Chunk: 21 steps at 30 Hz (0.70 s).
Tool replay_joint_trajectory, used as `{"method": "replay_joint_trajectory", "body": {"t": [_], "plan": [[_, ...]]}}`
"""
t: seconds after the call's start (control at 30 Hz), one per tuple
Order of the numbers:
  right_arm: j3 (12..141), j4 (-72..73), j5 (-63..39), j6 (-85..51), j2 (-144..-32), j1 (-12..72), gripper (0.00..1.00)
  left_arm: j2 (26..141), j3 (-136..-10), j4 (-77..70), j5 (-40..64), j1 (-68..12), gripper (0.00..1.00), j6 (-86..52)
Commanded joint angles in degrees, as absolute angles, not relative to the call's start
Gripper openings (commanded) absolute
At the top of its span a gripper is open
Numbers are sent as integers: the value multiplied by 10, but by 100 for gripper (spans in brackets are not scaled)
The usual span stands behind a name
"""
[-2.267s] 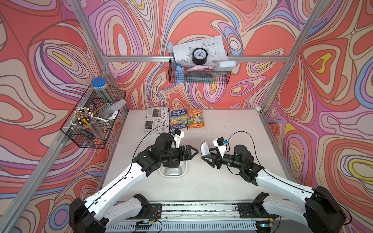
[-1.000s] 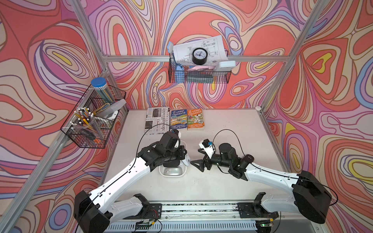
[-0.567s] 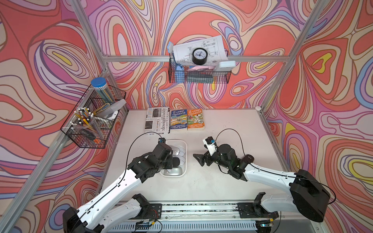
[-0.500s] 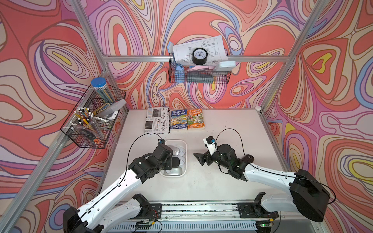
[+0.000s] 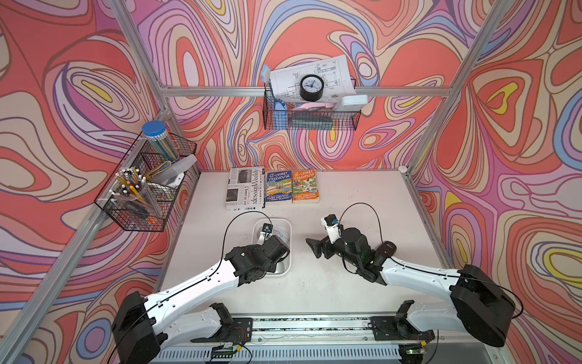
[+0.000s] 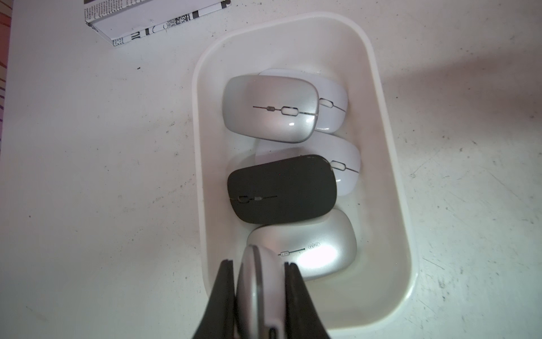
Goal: Put the mouse in the storage box
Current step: Place the mouse in the storage box.
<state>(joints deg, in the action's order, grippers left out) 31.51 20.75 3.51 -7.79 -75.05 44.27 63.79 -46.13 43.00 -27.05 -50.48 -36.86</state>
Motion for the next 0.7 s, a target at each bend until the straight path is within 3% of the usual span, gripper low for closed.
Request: {"method": "replay_joint_trajectory", "body": {"t": [0.0,0.67], "plan": [[302,225,42,-81,-737,441,98,660,-449,397,-347,-516,0,-365],[307,256,24,-103,-785,438,98,769,-436,367,-428,-531,0,-388]]}}
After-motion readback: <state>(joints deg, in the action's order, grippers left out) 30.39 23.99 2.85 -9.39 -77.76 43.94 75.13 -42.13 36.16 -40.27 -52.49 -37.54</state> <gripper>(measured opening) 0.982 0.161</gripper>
